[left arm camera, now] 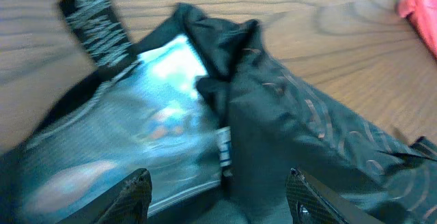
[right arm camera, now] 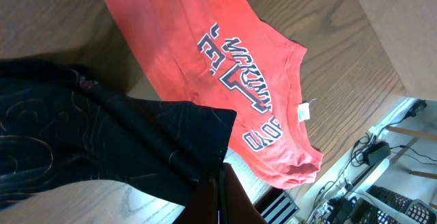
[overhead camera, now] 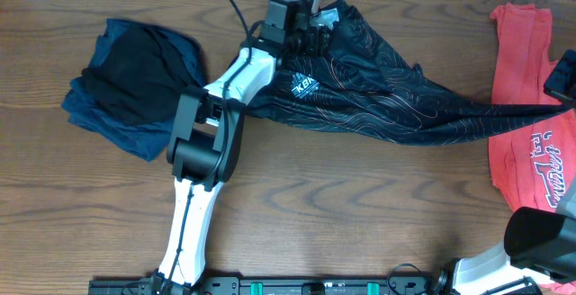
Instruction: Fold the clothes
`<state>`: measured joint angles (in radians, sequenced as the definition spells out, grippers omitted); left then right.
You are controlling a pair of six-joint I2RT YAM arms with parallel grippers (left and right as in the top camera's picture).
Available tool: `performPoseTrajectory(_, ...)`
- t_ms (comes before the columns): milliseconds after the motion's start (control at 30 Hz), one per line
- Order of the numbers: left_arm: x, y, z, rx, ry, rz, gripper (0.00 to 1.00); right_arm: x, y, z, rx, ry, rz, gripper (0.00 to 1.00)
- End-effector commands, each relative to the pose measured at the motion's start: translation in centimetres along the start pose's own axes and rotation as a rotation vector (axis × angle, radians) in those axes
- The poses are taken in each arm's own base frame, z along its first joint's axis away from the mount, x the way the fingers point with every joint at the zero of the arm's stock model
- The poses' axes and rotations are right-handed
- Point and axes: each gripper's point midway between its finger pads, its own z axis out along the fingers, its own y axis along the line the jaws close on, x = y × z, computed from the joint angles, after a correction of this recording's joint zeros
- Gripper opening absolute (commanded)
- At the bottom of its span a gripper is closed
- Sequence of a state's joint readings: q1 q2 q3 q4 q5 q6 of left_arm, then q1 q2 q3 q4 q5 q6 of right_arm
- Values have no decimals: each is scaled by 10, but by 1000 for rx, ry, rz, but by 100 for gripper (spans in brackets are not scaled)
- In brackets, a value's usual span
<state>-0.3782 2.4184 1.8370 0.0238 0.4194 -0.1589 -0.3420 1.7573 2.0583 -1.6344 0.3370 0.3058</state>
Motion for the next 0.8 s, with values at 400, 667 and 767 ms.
performPoseTrajectory(400, 30, -23, 29, 30, 32, 31, 64, 1, 1, -2, -7, -4, -1, 1)
performPoseTrajectory(667, 32, -27, 30, 35, 36, 34, 35, 1, 1, -2, -6, -1, -2, 1)
performPoseTrajectory(767, 35, -27, 30, 34, 48, 26, 14, 1, 1, -2, -6, -1, -2, 1)
